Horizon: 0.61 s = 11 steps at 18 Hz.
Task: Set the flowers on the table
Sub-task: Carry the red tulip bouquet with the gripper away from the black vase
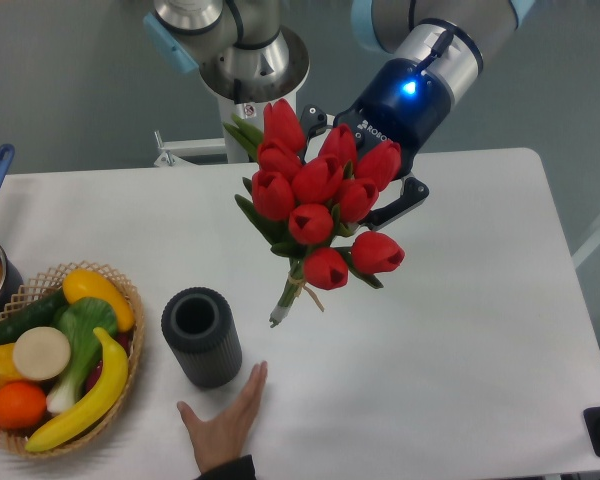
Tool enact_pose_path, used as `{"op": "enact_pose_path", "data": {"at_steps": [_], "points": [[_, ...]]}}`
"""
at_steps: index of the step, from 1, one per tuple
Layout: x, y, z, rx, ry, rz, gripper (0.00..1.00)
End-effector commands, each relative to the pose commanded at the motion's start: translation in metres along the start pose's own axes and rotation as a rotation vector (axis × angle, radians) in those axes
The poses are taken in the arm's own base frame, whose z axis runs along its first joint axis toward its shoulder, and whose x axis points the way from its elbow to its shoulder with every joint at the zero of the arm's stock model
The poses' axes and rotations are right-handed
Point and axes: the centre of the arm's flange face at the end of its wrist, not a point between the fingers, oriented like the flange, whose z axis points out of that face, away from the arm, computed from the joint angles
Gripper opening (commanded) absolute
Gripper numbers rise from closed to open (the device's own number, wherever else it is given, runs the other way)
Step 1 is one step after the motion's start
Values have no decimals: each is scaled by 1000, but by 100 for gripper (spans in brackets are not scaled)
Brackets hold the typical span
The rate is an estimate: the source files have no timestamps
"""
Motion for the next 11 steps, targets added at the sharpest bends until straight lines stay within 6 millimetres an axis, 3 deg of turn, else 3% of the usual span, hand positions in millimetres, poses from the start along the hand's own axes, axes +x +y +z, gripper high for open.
{"op": "enact_pose_path", "data": {"at_steps": [7, 11], "points": [[-3, 0, -5, -3, -14, -5, 48], [-12, 2, -19, -2, -43, -10, 48]]}}
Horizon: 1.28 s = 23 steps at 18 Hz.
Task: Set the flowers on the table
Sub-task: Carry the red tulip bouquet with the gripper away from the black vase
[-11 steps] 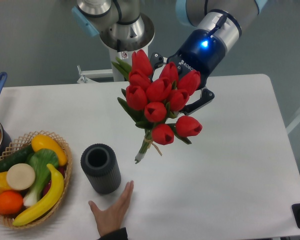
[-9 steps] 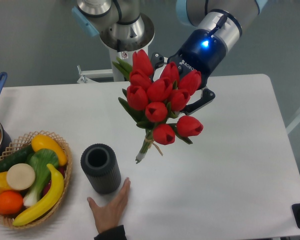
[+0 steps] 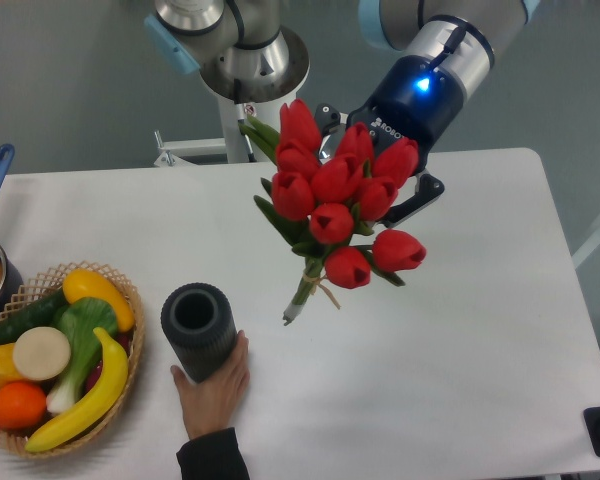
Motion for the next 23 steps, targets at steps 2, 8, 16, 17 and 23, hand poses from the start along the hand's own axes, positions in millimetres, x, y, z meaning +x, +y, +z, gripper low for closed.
{"op": "enact_pose_path", "data": {"at_steps": [2, 8, 16, 17, 23], "points": [[-2, 1, -2, -3, -8, 3, 48], [-5, 2, -2, -42, -49, 13, 48], [-17, 12, -6, -164, -171, 56, 48], [-18, 16, -7, -189, -190, 61, 48], [-23, 60, -16, -374, -301, 105, 48]]}}
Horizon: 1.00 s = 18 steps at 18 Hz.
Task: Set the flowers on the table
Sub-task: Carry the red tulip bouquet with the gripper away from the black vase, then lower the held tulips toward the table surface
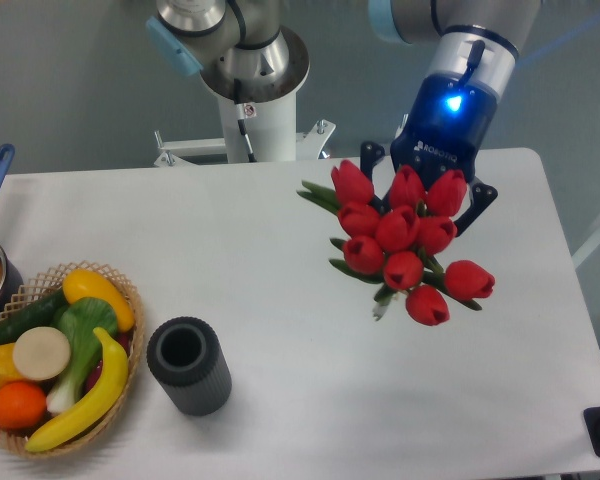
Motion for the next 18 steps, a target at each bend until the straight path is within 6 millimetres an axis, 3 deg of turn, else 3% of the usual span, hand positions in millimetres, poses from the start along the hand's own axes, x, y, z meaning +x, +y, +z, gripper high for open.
{"op": "enact_pose_path", "data": {"at_steps": [5, 7, 18], "points": [[1, 29, 1, -214, -126, 2, 48], [-1, 52, 5, -335, -177, 3, 47], [-3, 125, 32, -633, -212, -7, 45]]}}
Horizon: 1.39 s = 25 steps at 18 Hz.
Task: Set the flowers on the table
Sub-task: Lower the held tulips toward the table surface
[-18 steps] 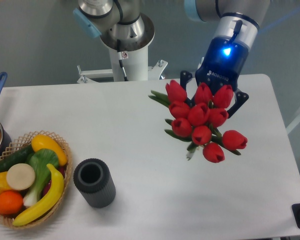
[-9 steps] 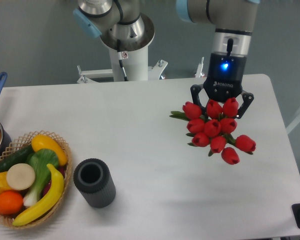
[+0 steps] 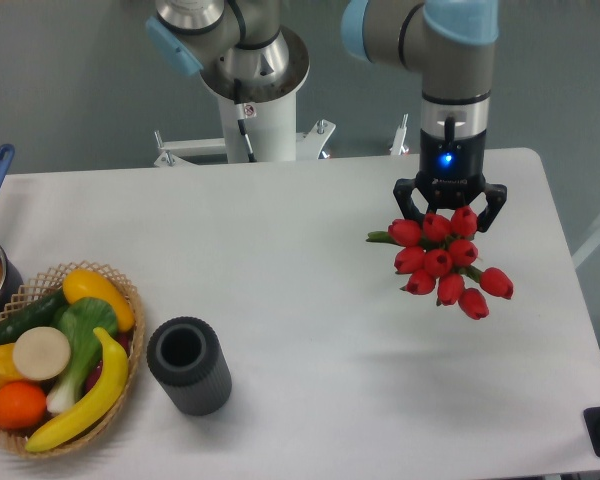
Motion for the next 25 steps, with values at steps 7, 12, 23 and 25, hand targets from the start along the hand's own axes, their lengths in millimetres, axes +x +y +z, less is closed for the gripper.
{"op": "enact_pose_path", "data": {"at_steps": [7, 12, 23, 25], "points": [[4, 5, 38, -152, -16, 26, 45], [0, 14, 78, -265, -12, 37, 45], [21, 1, 142, -401, 15, 115, 46], [16, -3, 139, -392, 3, 115, 66]]}}
